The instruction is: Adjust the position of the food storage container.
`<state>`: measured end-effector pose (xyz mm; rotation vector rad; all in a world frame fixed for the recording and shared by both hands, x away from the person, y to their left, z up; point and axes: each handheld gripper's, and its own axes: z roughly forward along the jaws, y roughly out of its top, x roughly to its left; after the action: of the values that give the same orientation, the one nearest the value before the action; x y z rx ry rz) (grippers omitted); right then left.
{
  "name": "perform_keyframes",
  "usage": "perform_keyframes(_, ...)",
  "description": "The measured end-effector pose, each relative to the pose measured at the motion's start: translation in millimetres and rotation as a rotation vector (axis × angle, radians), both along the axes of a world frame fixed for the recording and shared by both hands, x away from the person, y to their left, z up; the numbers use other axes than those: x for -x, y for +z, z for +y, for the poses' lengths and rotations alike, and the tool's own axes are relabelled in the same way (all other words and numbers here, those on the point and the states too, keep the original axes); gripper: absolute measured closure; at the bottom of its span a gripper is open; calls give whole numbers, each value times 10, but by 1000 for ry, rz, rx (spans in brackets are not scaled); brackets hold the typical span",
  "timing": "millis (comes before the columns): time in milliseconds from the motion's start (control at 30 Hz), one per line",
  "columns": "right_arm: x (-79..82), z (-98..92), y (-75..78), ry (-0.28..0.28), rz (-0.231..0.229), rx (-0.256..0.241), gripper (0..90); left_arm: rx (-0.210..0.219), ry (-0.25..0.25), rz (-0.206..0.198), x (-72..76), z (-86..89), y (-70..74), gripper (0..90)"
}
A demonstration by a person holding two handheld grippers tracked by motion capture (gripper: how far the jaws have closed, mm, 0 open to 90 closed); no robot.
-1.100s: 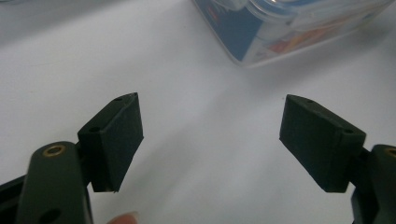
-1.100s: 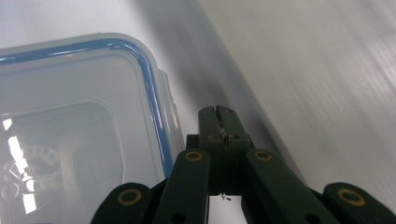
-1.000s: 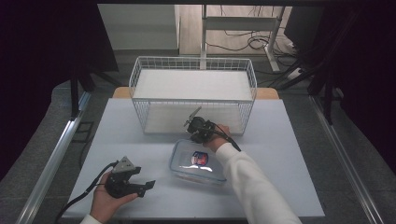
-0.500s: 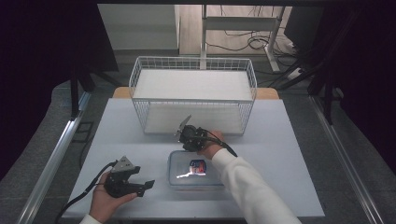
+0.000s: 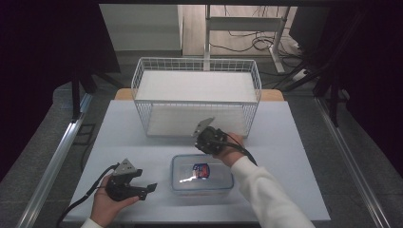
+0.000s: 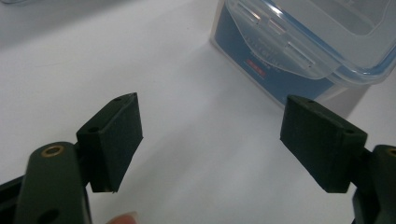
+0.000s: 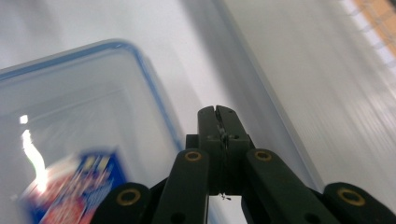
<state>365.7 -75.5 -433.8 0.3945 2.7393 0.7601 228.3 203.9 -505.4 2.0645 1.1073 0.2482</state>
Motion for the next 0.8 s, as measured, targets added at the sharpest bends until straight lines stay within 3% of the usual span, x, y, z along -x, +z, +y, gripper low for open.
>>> perform_keyframes(200, 353, -623, 113, -105, -21, -123, 870, 25, 11, 2, 5, -2, 12, 204)
perform_keyframes(400, 655, -1166, 3, -201, -15, -237, 863, 32, 25, 9, 11, -20, 4, 202)
perform_keyframes(467, 727, -1302, -43, -224, -1, -278, 863, 31, 25, 11, 14, -22, 5, 202)
perform_keyframes(533, 791, -1454, -123, -252, 42, -312, 844, 40, 29, 11, 15, -25, 5, 202)
perform_keyframes(600, 815, -1538, -177, -269, 64, -315, 795, 36, 30, 12, 14, -24, 3, 201)
perform_keyframes(700, 806, -1635, -239, -337, 133, -372, 561, 61, 27, 20, 15, -22, 13, 200)
perform_keyframes(800, 772, -1665, -232, -399, 168, -425, 380, 97, 18, 25, 27, -22, 31, 200)
